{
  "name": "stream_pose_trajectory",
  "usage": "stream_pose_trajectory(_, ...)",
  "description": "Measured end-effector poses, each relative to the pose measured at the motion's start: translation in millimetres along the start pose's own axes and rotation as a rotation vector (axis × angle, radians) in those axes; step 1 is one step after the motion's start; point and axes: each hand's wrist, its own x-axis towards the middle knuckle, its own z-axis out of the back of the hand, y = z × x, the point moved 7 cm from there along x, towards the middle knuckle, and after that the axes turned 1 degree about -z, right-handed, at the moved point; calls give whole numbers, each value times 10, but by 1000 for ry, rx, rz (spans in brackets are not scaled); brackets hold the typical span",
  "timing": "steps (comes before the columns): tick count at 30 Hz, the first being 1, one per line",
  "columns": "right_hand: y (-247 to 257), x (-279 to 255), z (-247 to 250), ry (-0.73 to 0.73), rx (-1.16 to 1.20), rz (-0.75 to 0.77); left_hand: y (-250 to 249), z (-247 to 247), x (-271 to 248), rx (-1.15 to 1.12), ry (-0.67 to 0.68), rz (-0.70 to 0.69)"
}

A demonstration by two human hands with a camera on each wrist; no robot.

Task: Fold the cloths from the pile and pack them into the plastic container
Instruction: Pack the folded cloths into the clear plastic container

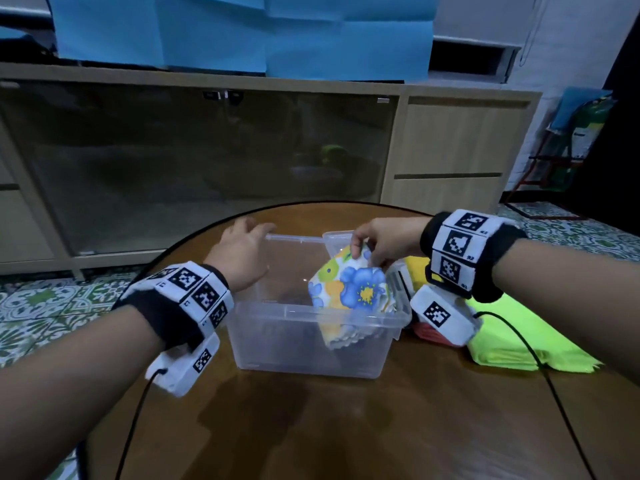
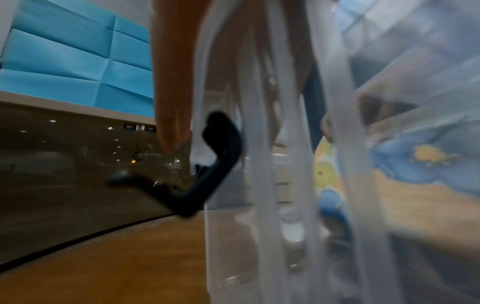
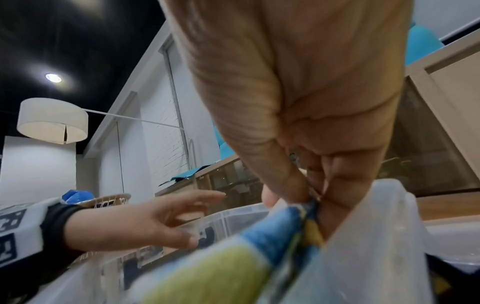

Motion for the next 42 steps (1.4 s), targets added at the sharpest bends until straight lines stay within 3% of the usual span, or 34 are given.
stream_pose_trajectory(2, 5, -50, -21, 42, -40, -1, 60, -114, -18, -114, 136, 89)
stream_pose_trajectory(5, -45, -145, -48, 108, -153, -7, 30, -106, -159, -298, 207, 140)
stream_pose_trajectory(8, -136, -264, -53, 182, -270, -30, -21, -139, -392, -478, 207, 191)
stream_pose_trajectory(12, -126, -429, -57, 275, -303, -40, -116, -268, -721, -548, 81, 211)
stream_pose_trajectory(14, -2, -464, 8, 258, -210, 8, -170, -349, -770, -735, 85, 206)
stream_pose_trajectory(17, 214, -441, 115, 186, 122, 61, -182, -350, -741, -787, 86, 209)
stream_pose_trajectory(20, 184, -302, -74, 195, 211, -20, -226, -314, -748, -864, 90, 187)
stream_pose_trajectory(25, 25, -176, -626, 586, -187, -245, -178, -385, -763, -828, 84, 202)
stream_pose_trajectory(29, 161, -84, -551, 565, -595, -186, -174, -412, -731, -840, 102, 183)
stream_pose_trajectory(33, 339, -57, -527, 538, -707, -29, -171, -393, -735, -850, 110, 184)
stream_pose_trajectory(42, 165, 16, -871, 772, -825, -277, -232, -368, -824, -865, 136, 188)
